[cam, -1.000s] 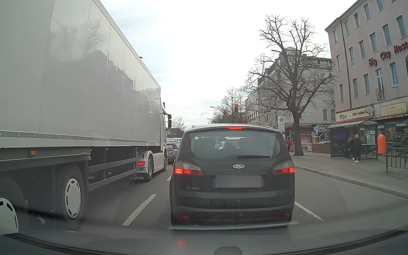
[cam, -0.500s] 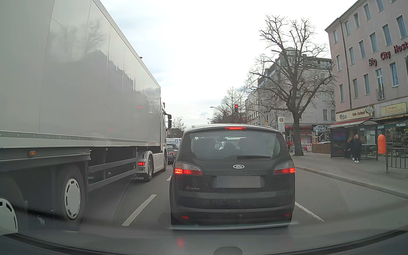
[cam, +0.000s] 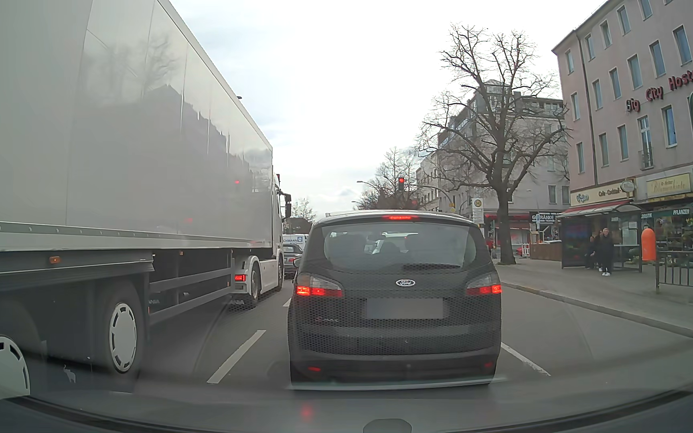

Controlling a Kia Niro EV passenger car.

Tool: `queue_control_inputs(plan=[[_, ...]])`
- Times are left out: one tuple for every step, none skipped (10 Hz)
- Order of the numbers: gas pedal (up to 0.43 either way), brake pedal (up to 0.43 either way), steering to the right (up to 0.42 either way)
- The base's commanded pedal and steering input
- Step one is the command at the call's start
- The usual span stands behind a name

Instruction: Follow the waypoints while adhering to traffic rules and regulations

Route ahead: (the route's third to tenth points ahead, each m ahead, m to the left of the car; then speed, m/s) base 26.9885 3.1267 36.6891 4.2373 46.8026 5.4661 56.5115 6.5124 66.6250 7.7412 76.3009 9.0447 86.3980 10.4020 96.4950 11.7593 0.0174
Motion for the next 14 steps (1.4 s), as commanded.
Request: queue_control_inputs(plan=[[0.0,0.085,-0.013],[0.0,0.159,-0.013],[0.0,0.22,-0.013],[0.0,0.238,-0.013],[0.0,0.238,-0.013],[0.0,0.146,-0.013],[0.0,0.055,-0.013],[0.0,0.061,-0.013],[0.0,0.11,-0.013],[0.0,0.189,-0.013],[0.0,0.226,-0.013],[0.0,0.232,-0.013],[0.0,0.226,-0.013],[0.0,0.195,-0.013]])
